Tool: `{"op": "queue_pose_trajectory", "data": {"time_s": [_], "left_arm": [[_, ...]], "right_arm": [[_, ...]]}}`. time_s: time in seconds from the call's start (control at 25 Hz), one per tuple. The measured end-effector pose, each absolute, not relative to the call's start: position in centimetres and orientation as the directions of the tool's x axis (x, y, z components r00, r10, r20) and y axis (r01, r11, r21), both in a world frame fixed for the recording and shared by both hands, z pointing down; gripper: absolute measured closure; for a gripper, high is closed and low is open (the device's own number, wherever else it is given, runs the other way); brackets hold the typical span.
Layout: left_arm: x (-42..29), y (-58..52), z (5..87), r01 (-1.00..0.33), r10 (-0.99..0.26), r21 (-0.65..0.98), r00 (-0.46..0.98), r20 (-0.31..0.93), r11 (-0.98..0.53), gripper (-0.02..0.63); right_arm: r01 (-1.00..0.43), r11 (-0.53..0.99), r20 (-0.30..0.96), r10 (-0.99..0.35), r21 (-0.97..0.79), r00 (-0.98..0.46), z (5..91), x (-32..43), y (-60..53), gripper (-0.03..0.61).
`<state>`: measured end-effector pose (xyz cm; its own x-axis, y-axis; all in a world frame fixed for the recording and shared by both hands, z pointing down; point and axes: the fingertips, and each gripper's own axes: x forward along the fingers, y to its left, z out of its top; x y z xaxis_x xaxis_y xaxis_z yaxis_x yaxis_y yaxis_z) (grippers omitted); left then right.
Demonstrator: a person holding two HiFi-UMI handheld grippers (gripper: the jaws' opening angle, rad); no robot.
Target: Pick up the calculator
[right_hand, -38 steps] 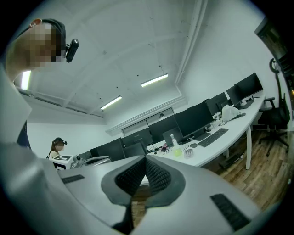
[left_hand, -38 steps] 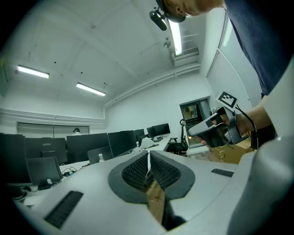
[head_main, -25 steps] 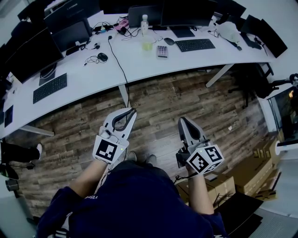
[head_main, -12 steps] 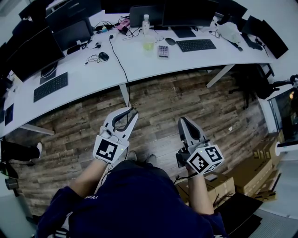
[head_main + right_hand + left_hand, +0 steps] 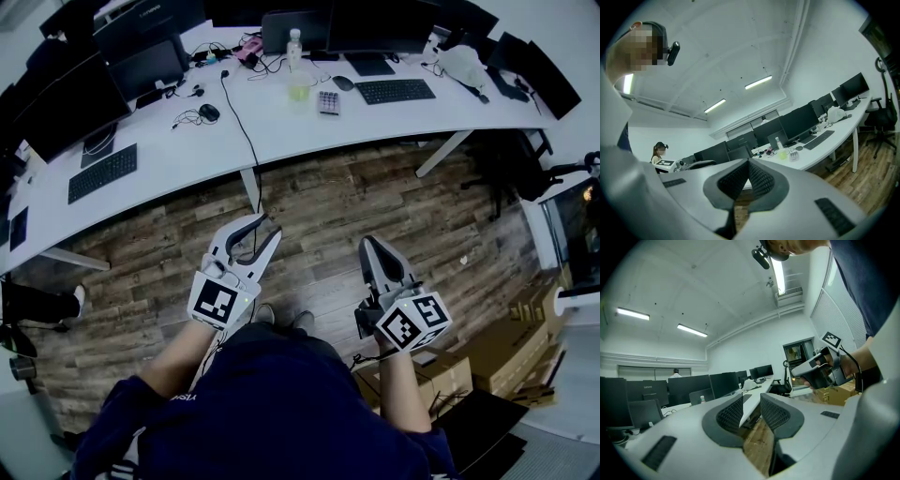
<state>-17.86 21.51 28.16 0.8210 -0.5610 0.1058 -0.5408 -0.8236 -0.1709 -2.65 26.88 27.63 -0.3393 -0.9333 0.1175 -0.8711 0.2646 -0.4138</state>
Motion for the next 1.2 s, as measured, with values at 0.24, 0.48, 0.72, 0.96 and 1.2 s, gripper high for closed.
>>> {"op": "queue_pose_trajectory", "data": {"time_s": [0.24,0.48,0.72,0.96,1.2], "left_arm": [[-17.8,21.8,28.1,-0.546,-0.570,-0.183,0.813,0.118,-0.817,0.457],[-17.4,22.0,28.2,-0.554,-0.582,-0.198,0.802,0.132,-0.809,0.434],[-16.7,22.4,28.2,-0.571,-0.600,-0.200,0.788,0.138,-0.796,0.411],[-15.5,23.1,28.1,-0.584,-0.615,-0.211,0.777,0.132,-0.784,0.408],[-14.5,23.1,27.9,-0.605,-0.637,-0.216,0.760,0.130,-0.766,0.408]], "right_arm": [[-0.871,0.270,0.116,-0.932,-0.411,-0.344,27.6,-2.4,27.2,0.574],[-0.866,0.281,0.110,-0.929,-0.414,-0.354,27.5,-1.8,27.4,0.574],[-0.862,0.291,0.102,-0.927,-0.415,-0.362,27.6,-0.9,27.7,0.574],[-0.861,0.292,0.102,-0.926,-0.417,-0.364,28.0,0.8,28.6,0.574],[-0.857,0.299,0.093,-0.925,-0.419,-0.368,28.1,2.4,28.9,0.574]]}}
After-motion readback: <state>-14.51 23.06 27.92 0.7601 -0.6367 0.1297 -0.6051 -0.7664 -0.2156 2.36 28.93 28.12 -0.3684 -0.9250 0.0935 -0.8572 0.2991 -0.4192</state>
